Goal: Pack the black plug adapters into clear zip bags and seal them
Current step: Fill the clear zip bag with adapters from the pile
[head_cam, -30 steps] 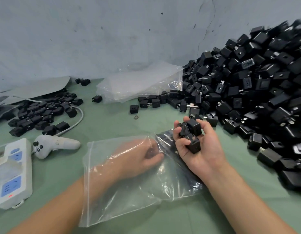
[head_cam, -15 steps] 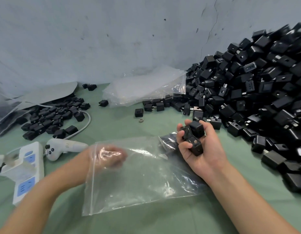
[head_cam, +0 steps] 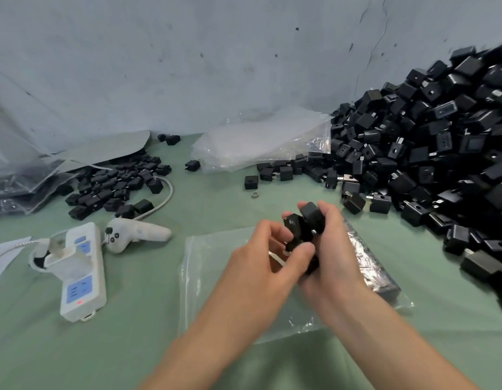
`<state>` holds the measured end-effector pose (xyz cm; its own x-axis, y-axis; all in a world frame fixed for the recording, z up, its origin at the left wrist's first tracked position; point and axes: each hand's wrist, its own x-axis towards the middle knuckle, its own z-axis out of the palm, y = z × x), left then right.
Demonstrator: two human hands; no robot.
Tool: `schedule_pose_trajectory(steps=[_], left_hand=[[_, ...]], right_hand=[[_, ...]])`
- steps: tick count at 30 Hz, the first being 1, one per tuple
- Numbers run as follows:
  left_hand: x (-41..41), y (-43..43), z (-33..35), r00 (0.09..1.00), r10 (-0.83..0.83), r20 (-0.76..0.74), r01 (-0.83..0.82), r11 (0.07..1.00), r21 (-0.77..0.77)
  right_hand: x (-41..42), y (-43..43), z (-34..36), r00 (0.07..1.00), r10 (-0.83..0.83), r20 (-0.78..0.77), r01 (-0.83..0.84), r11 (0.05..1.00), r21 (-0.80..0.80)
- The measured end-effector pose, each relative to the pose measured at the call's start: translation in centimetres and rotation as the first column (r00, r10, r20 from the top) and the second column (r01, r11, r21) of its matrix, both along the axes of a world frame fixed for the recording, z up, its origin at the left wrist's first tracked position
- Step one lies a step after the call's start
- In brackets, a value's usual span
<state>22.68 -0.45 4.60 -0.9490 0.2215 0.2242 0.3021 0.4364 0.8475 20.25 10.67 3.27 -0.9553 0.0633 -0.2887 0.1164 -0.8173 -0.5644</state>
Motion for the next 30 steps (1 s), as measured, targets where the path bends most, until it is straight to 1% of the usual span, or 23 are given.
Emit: schedule_pose_trajectory(steps=[1,3,4,5,7,9,10,11,12,15,17,18,20,22,23,24,25,27,28,30], left_hand=[[0.2,0.0,-0.3,1.0,-0.019,0.005,0.019,1.0,0.01],[0.2,-0.7,-0.3,0.995,-0.066,0.071,0.062,0.996,0.066],[-0.2,-1.7,-0.2,0.991,-0.071,0.11,0.061,0.994,0.093],[-0.8,-3.2,0.0,0.991,-0.041,0.127,0.03,0.996,0.089],[-2.4,-7.6,0.2,0.988,0.117,0.099,-0.121,0.992,0.027],[-3.4,-12.3,-0.1,0.943,0.324,0.074,-0.321,0.946,-0.051],[-3.4,-14.0,-0.6,0.916,0.392,0.08,-0.385,0.918,-0.09],[-3.2,-15.2,-1.4,0.901,0.423,0.096,-0.409,0.902,-0.134],[-3.1,-15.8,-2.3,0.901,0.418,0.114,-0.396,0.902,-0.172],[-2.4,-14.8,-4.3,0.949,0.295,0.107,-0.27,0.942,-0.201],[-2.2,-13.6,-4.8,0.971,0.234,0.056,-0.217,0.952,-0.215],[-2.2,-13.0,-5.1,0.978,0.209,0.013,-0.199,0.945,-0.261],[-2.5,-12.3,-5.5,0.987,0.148,-0.071,-0.164,0.895,-0.416],[-2.5,-12.3,-5.5,0.984,0.077,-0.158,-0.154,0.81,-0.566],[-2.6,-12.6,-5.5,0.979,0.046,-0.196,-0.158,0.779,-0.607],[-2.6,-13.1,-5.4,0.975,0.02,-0.221,-0.156,0.768,-0.62],[-2.5,-13.7,-5.3,0.974,-0.003,-0.227,-0.14,0.78,-0.61],[-2.3,-14.3,-4.9,0.981,-0.062,-0.185,-0.055,0.822,-0.566],[-2.4,-14.2,-4.8,0.983,-0.108,-0.151,0.002,0.819,-0.574],[-3.3,-13.3,-4.2,0.977,-0.184,-0.105,0.076,0.766,-0.639]], right_hand=[[0.1,-0.1,0.0,1.0,-0.006,-0.007,0.006,1.0,0.005],[0.2,0.0,0.0,1.0,-0.02,-0.018,0.021,1.0,0.02],[0.0,0.1,0.1,0.999,-0.039,-0.023,0.04,0.999,0.033],[-0.1,0.4,0.2,0.997,-0.066,-0.031,0.067,0.997,0.039],[-0.5,1.5,0.5,0.992,-0.123,-0.043,0.125,0.991,0.038],[-0.8,3.0,0.6,0.984,-0.169,-0.047,0.171,0.984,0.049],[-0.9,3.6,0.6,0.981,-0.187,-0.054,0.19,0.98,0.062],[-1.0,4.1,0.5,0.978,-0.199,-0.061,0.203,0.976,0.078],[-1.1,4.5,0.5,0.976,-0.206,-0.067,0.211,0.973,0.095],[-1.4,5.2,0.1,0.973,-0.219,-0.08,0.228,0.962,0.147],[-1.6,5.5,-0.2,0.97,-0.232,-0.077,0.242,0.954,0.177],[-1.7,5.6,-0.3,0.969,-0.238,-0.07,0.247,0.951,0.186],[-1.8,5.8,-0.7,0.969,-0.241,-0.053,0.247,0.95,0.193],[-2.0,5.9,-0.8,0.971,-0.236,-0.04,0.239,0.952,0.193],[-2.1,5.9,-0.9,0.972,-0.231,-0.038,0.234,0.953,0.194],[-2.1,5.9,-0.9,0.974,-0.225,-0.036,0.228,0.954,0.196],[-2.2,5.9,-0.9,0.975,-0.219,-0.034,0.222,0.955,0.198],[-2.3,5.9,-1.0,0.976,-0.215,-0.029,0.216,0.955,0.201],[-2.2,6.0,-1.0,0.976,-0.215,-0.025,0.216,0.955,0.204],[-2.2,6.0,-1.1,0.977,-0.21,-0.021,0.21,0.955,0.208]])
